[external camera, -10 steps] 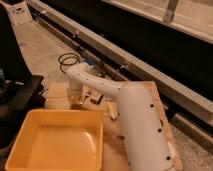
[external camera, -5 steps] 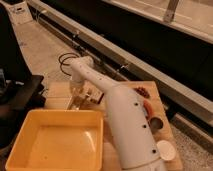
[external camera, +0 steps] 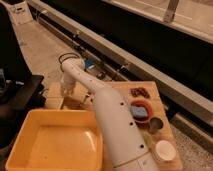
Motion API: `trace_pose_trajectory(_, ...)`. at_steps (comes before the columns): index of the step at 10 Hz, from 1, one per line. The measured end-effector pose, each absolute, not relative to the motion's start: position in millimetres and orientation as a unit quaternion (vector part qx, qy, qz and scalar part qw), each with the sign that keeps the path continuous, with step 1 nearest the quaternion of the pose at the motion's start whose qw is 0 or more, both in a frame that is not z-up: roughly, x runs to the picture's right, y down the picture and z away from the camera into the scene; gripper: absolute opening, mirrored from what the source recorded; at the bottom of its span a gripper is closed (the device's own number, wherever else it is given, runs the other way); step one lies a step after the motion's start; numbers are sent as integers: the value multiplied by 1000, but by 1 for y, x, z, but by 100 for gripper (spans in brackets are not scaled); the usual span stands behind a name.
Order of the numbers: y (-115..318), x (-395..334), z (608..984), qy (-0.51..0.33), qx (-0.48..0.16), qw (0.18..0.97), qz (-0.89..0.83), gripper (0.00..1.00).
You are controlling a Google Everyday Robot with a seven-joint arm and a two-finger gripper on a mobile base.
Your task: Wipe table surface with brush
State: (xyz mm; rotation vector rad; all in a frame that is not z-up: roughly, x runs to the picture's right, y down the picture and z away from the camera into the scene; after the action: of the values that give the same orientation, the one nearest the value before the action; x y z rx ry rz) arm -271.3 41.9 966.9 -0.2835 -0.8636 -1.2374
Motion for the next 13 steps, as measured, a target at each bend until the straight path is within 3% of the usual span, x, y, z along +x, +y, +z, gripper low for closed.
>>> trace_pose_trajectory(6,77,-230,944,-380,-161,734,-540,0)
trace_pose_trajectory(9,59,-203,956,-351,-165,758,-525,0)
trace_pose_trajectory(13,35,-226,977,-345,-157,752,-540,0)
